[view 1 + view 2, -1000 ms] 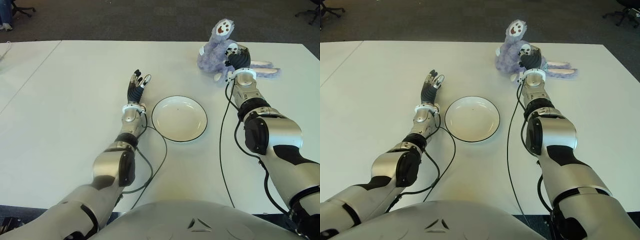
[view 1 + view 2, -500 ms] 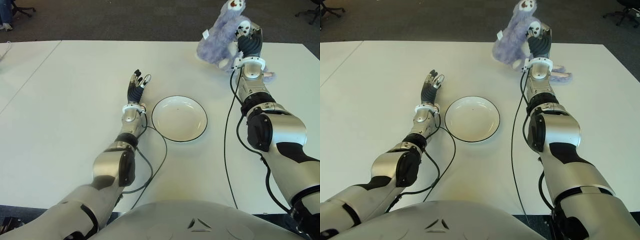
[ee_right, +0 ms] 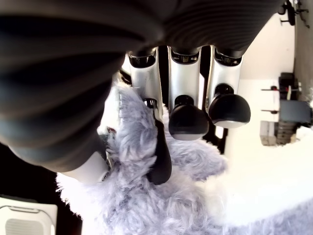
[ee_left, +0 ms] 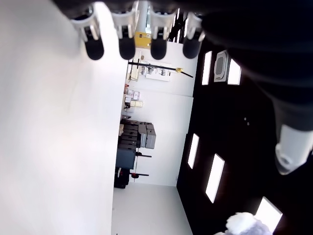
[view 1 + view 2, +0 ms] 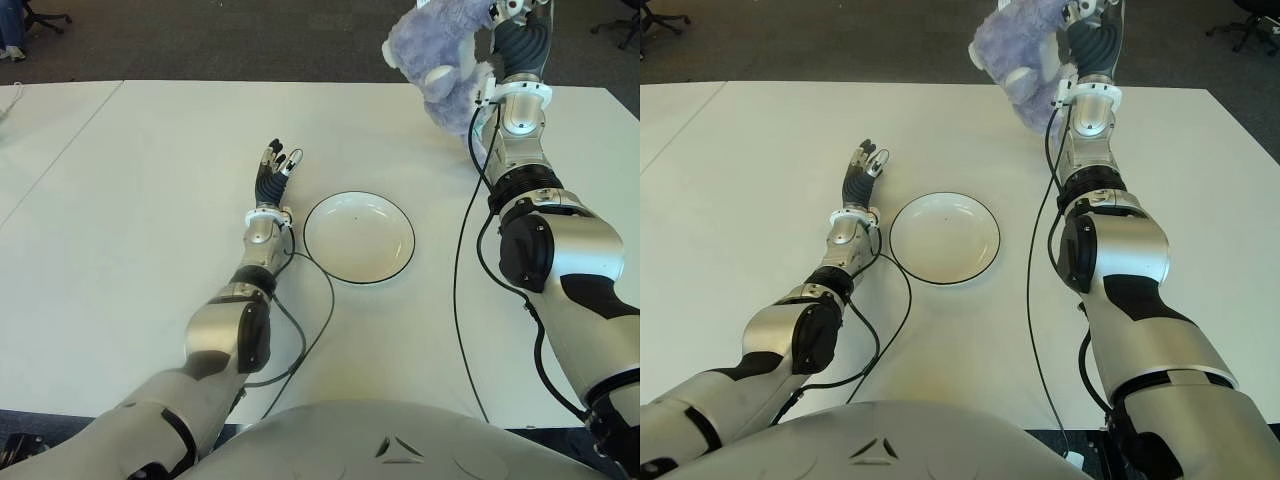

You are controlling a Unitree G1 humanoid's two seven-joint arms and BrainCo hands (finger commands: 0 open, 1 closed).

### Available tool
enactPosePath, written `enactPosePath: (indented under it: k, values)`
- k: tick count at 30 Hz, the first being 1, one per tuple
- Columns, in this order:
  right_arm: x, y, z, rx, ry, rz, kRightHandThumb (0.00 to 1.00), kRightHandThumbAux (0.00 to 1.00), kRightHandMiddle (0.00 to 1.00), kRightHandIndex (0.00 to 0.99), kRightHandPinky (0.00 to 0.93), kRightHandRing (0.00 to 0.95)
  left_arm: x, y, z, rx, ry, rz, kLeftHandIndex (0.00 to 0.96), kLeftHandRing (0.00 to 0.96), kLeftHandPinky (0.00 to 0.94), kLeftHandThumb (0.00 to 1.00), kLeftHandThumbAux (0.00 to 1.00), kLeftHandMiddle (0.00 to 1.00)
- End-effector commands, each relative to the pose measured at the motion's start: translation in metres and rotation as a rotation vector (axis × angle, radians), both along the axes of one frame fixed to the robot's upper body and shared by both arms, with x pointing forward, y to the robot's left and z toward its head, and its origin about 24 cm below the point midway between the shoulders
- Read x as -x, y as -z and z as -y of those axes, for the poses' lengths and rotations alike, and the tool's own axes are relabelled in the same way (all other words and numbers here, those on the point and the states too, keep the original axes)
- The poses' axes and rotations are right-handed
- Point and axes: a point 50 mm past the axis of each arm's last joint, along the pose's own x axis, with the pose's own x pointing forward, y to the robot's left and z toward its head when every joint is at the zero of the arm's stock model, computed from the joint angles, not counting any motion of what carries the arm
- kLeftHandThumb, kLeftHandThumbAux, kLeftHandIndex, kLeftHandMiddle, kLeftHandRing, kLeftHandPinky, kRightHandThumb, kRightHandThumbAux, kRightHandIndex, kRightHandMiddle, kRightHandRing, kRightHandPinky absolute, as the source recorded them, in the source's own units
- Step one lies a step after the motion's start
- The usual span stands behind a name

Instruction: Put the doll into the plate.

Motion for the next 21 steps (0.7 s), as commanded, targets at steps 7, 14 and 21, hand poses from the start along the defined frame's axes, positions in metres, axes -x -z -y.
enactPosePath:
  k: [7, 14, 21]
  values:
    - [0.004, -0.026, -0.008, 0.03, -0.039, 0.134, 0.684, 0.726, 0.774, 0.434, 0.803, 0.81, 0.08, 0.092, 0.009, 0.065, -0.002, -0.473, 0.008, 0.0, 0.0, 0.0, 0.527, 0.014]
    - [0.001, -0.031, -0.01, -0.043, -0.111, 0.119, 0.681, 0.728, 0.725, 0.43, 0.804, 0.789, 0.079, 0.09, 0.011, 0.073, 0.0, -0.46, 0.01, 0.0, 0.0, 0.0, 0.52, 0.016]
    - [-0.001, -0.037, -0.014, -0.11, -0.2, 0.127, 0.685, 0.728, 0.71, 0.428, 0.816, 0.789, 0.079, 0.091, 0.011, 0.073, -0.005, -0.466, 0.011, 0.0, 0.0, 0.0, 0.506, 0.017]
